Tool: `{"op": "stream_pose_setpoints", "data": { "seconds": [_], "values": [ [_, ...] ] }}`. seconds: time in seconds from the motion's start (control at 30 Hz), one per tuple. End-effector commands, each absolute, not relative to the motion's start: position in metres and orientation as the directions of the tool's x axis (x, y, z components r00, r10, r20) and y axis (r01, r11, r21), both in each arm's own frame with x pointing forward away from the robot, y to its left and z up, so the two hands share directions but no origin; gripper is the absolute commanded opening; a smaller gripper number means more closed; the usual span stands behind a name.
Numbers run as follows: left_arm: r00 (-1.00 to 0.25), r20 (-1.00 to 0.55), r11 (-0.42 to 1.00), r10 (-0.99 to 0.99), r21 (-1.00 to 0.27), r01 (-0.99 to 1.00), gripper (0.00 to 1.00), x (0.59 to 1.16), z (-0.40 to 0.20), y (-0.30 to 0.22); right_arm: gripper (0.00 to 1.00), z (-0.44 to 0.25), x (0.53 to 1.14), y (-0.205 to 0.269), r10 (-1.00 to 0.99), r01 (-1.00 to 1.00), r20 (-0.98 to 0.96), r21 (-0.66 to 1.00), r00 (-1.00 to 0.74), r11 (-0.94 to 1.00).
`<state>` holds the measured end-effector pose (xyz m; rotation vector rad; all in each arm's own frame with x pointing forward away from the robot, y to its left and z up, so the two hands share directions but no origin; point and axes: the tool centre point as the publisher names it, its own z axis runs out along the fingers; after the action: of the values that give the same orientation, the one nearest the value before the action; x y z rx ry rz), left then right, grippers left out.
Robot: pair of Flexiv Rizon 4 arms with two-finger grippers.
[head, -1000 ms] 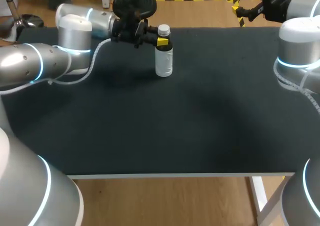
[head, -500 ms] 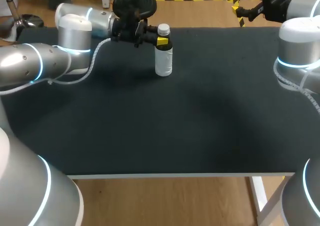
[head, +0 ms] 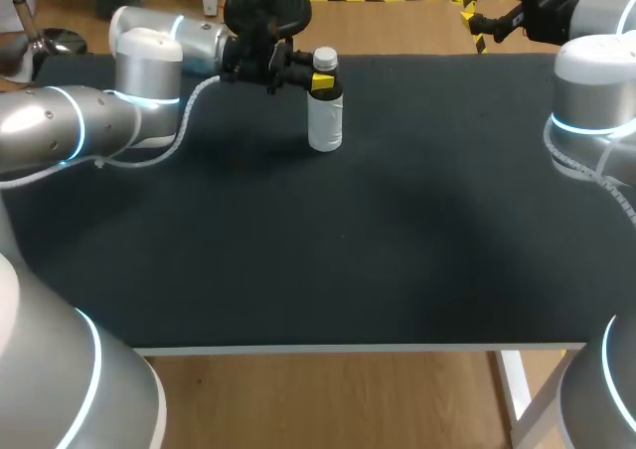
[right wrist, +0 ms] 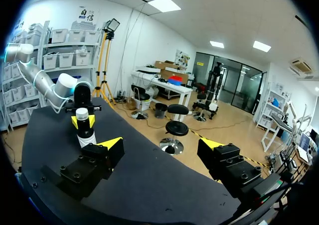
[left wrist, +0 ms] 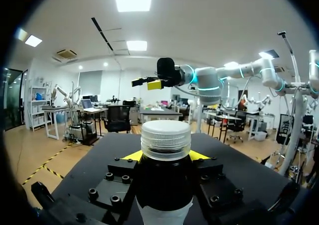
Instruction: Unscrew the bottle cap
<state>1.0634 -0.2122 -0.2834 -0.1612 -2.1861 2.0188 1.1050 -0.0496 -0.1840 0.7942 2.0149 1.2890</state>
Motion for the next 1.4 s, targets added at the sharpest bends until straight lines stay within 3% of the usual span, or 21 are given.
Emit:
{"op": "stream_pose_setpoints", "data": {
  "seconds": [0.03, 0.47, 1.4],
  "values": [
    [-0.981, 0.046, 0.084, 0.188, -0.996, -0.031, 0.0, 1.064, -0.283, -0.213, 1.0, -0.184, 1.106, -0.042, 0.741, 0.15, -0.131, 0.942, -0.659, 0.3],
    [-0.981, 0.046, 0.084, 0.188, -0.996, -0.031, 0.0, 1.064, -0.283, -0.213, 1.0, -0.191, 1.096, 0.019, 0.664, 0.085, -0.032, 0.986, -0.747, 0.143],
    [-0.981, 0.046, 0.084, 0.188, -0.996, -0.031, 0.0, 1.064, -0.283, -0.213, 1.0, -0.209, 1.063, 0.142, 0.622, 0.082, -0.015, 0.988, -0.783, 0.127]
  ]
}}
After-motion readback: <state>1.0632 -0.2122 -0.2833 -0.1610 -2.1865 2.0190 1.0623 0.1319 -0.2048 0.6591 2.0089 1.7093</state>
